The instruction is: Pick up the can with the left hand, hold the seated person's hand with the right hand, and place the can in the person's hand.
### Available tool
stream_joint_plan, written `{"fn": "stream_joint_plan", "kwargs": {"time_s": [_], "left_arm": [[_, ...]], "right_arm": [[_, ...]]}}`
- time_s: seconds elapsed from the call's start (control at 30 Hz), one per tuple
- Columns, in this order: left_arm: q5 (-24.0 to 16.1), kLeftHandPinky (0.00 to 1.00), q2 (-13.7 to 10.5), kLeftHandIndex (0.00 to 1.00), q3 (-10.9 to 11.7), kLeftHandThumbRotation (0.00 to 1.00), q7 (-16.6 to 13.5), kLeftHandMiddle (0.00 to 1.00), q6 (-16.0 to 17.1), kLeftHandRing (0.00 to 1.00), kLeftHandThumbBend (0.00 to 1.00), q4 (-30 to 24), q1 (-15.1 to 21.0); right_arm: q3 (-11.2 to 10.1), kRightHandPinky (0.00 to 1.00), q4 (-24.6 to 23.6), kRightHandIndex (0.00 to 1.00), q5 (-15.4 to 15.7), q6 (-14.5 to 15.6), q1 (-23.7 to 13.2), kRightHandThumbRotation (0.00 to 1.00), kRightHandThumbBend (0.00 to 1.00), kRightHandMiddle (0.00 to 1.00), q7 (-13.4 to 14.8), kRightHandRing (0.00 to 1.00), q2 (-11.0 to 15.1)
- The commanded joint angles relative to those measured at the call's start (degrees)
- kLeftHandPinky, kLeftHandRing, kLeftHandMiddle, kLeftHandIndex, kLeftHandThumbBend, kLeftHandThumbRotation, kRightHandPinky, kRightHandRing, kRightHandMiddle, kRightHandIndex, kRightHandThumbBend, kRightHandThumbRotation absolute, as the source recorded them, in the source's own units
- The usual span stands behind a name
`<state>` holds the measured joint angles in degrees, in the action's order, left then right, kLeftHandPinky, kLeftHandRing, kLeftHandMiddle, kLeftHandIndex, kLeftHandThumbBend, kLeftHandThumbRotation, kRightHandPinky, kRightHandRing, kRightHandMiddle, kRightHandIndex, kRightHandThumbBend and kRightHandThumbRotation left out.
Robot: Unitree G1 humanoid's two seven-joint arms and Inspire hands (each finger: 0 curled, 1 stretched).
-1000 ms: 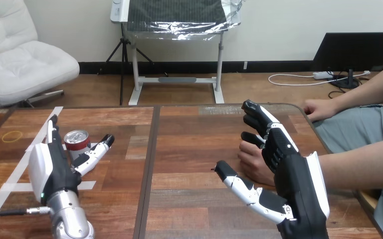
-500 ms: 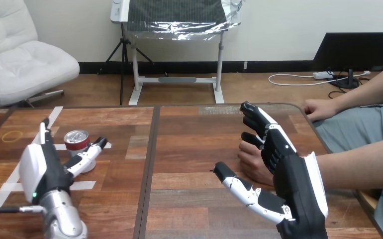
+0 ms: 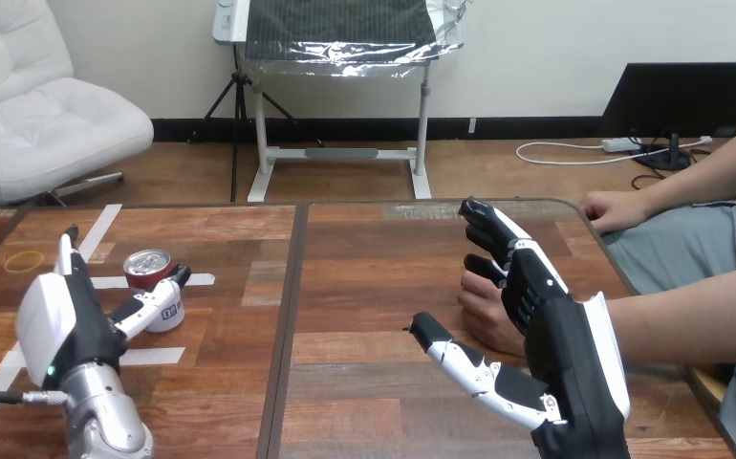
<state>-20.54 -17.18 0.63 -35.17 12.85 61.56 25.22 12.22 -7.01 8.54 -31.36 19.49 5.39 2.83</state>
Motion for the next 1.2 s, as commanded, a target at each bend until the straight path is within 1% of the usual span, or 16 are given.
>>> {"fn": "stream_joint_plan", "kwargs": {"time_s": [0.0, 0.17, 0.27, 0.47, 0.57, 0.67, 0.87, 1.07, 1.17], "left_arm": [[-1.1, 0.79, -1.3, 0.96, -1.4, 0.5, -1.3, 0.94, -0.2, 0.89, 0.9, 0.8, 5.5], [-0.9, 0.8, -1.4, 0.96, -1.4, 0.47, -1.1, 0.94, -0.4, 0.89, 0.89, 1.3, 5.7], [-1.4, 0.8, -1.6, 0.95, -1.9, 0.46, -1.5, 0.93, -0.6, 0.89, 0.89, 2.1, 6.1], [-2.4, 0.78, -2.1, 0.93, -3.3, 0.46, -2.1, 0.91, -1.0, 0.87, 0.89, 3.8, 6.7], [-3.0, 0.78, -2.4, 0.93, -4.3, 0.48, -2.2, 0.91, -1.5, 0.86, 0.89, 4.7, 7.1], [-2.9, 0.77, -2.5, 0.92, -4.5, 0.48, -2.0, 0.9, -1.3, 0.86, 0.89, 5.5, 7.5], [-2.7, 0.77, -2.6, 0.9, -5.1, 0.47, -0.9, 0.89, -1.9, 0.85, 0.89, 6.7, 8.6], [-2.9, 0.77, -2.7, 0.89, -6.1, 0.47, 0.2, 0.88, -1.8, 0.85, 0.89, 7.3, 9.4], [-2.7, 0.76, -2.7, 0.89, -6.3, 0.47, 1.8, 0.89, -2.1, 0.85, 0.89, 7.4, 9.9]], "right_arm": [[-0.9, 0.84, -2.5, 0.86, 0.2, -0.5, -2.1, 0.09, 0.6, 0.9, -0.1, 0.9, -0.9], [-0.9, 0.83, -2.7, 0.85, 0.0, 0.0, -2.0, 0.1, 0.61, 0.9, -0.1, 0.9, -1.0], [-0.8, 0.84, -2.6, 0.85, -0.3, -0.1, -2.1, 0.1, 0.61, 0.9, -0.3, 0.9, -1.0], [-0.9, 0.84, -2.8, 0.85, -0.1, 0.1, -1.9, 0.11, 0.6, 0.9, -0.2, 0.9, -0.9], [-1.1, 0.84, -2.6, 0.85, 0.6, -0.1, -1.9, 0.11, 0.6, 0.89, 0.1, 0.9, -0.9], [-1.1, 0.83, -2.5, 0.84, 0.1, -0.3, -1.8, 0.11, 0.61, 0.89, -0.1, 0.89, -1.0], [-1.3, 0.84, -2.3, 0.84, 0.3, -0.4, -1.9, 0.12, 0.61, 0.89, -0.1, 0.89, -0.9], [-1.3, 0.84, -2.3, 0.84, 0.0, -0.3, -1.9, 0.12, 0.61, 0.89, -0.3, 0.9, -0.9], [-1.4, 0.84, -2.2, 0.84, 0.2, -0.5, -2.0, 0.12, 0.6, 0.89, -0.3, 0.9, -0.9]]}}
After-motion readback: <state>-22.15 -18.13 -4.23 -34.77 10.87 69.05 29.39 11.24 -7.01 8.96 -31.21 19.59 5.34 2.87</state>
